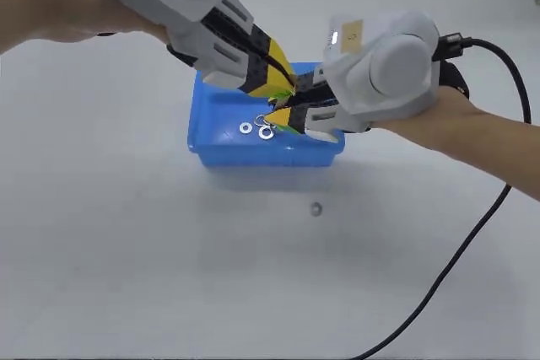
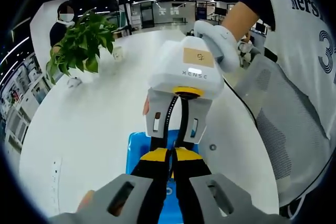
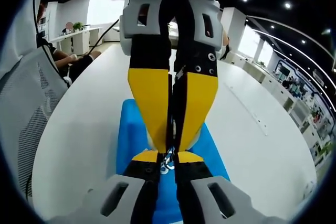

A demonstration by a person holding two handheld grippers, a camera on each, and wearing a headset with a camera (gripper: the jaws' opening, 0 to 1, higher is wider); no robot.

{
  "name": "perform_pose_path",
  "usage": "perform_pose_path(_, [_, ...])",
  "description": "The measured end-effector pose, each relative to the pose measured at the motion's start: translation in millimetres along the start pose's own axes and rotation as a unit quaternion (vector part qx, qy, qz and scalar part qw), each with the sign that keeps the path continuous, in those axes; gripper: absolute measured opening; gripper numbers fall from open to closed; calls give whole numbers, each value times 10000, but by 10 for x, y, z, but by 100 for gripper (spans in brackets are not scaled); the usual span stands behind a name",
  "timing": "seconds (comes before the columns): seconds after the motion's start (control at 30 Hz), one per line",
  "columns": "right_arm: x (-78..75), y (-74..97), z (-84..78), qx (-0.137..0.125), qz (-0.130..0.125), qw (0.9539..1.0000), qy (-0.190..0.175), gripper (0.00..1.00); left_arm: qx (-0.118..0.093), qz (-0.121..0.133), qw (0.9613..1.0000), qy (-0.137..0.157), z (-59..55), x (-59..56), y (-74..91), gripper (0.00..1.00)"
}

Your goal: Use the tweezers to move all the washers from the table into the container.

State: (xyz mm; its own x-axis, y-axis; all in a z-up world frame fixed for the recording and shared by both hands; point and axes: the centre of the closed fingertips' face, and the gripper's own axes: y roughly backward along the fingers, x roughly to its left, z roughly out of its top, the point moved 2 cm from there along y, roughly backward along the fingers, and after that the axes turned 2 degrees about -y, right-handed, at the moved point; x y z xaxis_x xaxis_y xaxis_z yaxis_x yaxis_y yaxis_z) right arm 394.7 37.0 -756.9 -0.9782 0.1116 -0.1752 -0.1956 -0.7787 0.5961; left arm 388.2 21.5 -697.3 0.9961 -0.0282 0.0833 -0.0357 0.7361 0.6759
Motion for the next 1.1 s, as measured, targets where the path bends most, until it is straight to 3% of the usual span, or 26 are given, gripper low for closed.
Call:
perform_pose_path(0.37, [-9, 77, 117, -71, -69, 9999, 98, 12, -33, 125, 9999, -105, 54, 4, 118, 6])
perform_pose_path(0.67, [-24, 196, 299, -212, -204, 9994, 187, 12, -94, 290, 9993, -219, 170, 8, 290, 6])
perform_pose_path(1.1, [107, 407, 604, -445, -295, 9977, 411, 11, -206, 516, 9970, -533, 431, -264, 582, 6])
